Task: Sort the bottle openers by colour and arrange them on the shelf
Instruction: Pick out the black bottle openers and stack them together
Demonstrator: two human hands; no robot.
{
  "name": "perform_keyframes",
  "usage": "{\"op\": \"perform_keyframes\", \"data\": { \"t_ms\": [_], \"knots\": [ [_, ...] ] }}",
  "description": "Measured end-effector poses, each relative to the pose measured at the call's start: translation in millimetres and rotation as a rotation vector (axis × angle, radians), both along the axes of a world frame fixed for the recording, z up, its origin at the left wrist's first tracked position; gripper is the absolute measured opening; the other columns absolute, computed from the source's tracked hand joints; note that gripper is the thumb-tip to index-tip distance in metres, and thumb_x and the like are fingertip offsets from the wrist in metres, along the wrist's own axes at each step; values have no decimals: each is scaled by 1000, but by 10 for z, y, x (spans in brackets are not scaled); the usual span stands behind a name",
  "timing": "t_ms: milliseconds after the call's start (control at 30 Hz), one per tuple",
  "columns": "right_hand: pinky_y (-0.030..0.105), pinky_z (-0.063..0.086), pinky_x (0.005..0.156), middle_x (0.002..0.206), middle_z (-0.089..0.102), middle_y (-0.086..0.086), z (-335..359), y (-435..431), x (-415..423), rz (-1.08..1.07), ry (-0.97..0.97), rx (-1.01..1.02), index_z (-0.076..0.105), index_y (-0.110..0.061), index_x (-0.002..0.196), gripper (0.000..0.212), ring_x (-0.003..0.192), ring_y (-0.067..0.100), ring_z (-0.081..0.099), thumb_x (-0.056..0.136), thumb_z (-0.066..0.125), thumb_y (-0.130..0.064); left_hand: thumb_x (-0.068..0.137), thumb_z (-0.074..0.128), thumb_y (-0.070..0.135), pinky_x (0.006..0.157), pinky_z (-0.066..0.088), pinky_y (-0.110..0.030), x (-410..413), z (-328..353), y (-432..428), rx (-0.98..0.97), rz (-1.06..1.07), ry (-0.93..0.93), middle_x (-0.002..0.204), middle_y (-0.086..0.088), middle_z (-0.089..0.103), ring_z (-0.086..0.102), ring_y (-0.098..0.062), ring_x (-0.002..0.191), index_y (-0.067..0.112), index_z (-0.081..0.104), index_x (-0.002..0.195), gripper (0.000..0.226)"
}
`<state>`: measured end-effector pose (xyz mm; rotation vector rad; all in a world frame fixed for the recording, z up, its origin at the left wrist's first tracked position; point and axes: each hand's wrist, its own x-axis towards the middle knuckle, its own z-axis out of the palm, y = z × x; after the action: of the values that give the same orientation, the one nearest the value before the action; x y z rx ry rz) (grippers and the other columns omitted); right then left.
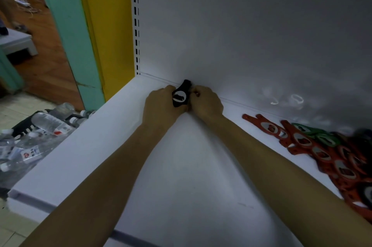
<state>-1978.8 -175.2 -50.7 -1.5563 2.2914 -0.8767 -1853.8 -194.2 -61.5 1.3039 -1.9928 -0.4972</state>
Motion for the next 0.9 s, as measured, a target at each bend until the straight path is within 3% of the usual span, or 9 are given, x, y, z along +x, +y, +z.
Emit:
{"op": "perform_keyframes", "data": {
  "t_ms": [100, 200, 300, 400, 500, 600, 667, 767, 900],
  "knots": [
    [23, 30, 54, 84, 56, -7, -29, -11, 25, -24, 57, -25, 65, -22, 99, 25, 76, 14, 52, 90, 41, -19, 73, 77, 35, 74, 51, -31, 8, -10, -10, 5, -6, -6, 101, -8, 70, 64, -22, 87, 10, 63, 111, 47],
    [25, 34, 57, 83, 60, -4, -11, -32, 1, -21, -31, 2, 66, -20, 95, 25, 74, 16, 55, 89, 42, -19, 73, 78, 34, 71, 47, -25, 19, -16, -22, 18, -12, 9, 101, -7, 70, 65, -21, 86, 11, 63, 111, 47],
    [25, 32, 52, 70, 58, 0, 61, -43, -22, 25, -156, 38, 60, -15, 70, 23, 65, 16, 52, 86, 44, -12, 73, 77, 34, 69, 44, -22, 22, -10, -19, 38, -12, 5, 101, -7, 70, 65, -21, 88, 11, 63, 111, 47],
    [23, 32, 51, 58, 49, 1, 151, 27, -49, 41, -306, 49, 48, -12, 56, 30, 56, 14, 45, 85, 49, -8, 74, 77, 34, 80, 45, -27, 26, 26, 20, 85, -25, -1, 113, -10, 66, 61, -24, 101, 10, 56, 122, 58],
    [26, 39, 67, 73, 56, 7, 257, 251, -154, 111, -433, 69, 65, -1, 75, 18, 70, 19, 51, 87, 53, -8, 73, 78, 36, 102, 33, -32, 60, 52, 124, 85, -49, -39, 141, -12, 42, 40, -27, 128, 9, 31, 144, 88],
    [20, 40, 85, 109, 62, 4, 319, 707, -317, 165, -256, 95, 62, -6, 120, 32, 99, 13, 56, 89, 58, -10, 75, 72, 48, 109, 27, -38, 87, 111, 287, -135, -64, -238, 153, -10, 24, 23, -28, 138, 10, 21, 148, 96],
    [13, 36, 87, 124, 59, 2, 332, 1127, -419, 163, -115, 46, 59, -12, 125, 37, 107, 9, 54, 89, 62, -13, 76, 68, 54, 109, 27, -39, 35, 188, 455, -277, -201, -327, 155, -9, 22, 23, -26, 140, 10, 20, 148, 96],
    [2, 29, 86, 128, 55, -6, 354, 1767, -562, 151, -27, -34, 57, -19, 127, 39, 111, 1, 47, 88, 63, -19, 80, 61, 57, 115, 21, -39, -174, 275, 780, -308, -472, -377, 157, -3, 15, 17, -22, 143, 14, 14, 149, 94],
    [8, 32, 94, 126, 58, -6, 342, 2567, -752, 47, 73, -117, 60, -18, 124, 35, 117, 7, 50, 89, 63, -21, 85, 55, 54, 114, 16, -30, -625, 245, 1269, -311, -741, -359, 157, 3, 15, 16, -14, 143, 19, 13, 150, 85]
  ]
}}
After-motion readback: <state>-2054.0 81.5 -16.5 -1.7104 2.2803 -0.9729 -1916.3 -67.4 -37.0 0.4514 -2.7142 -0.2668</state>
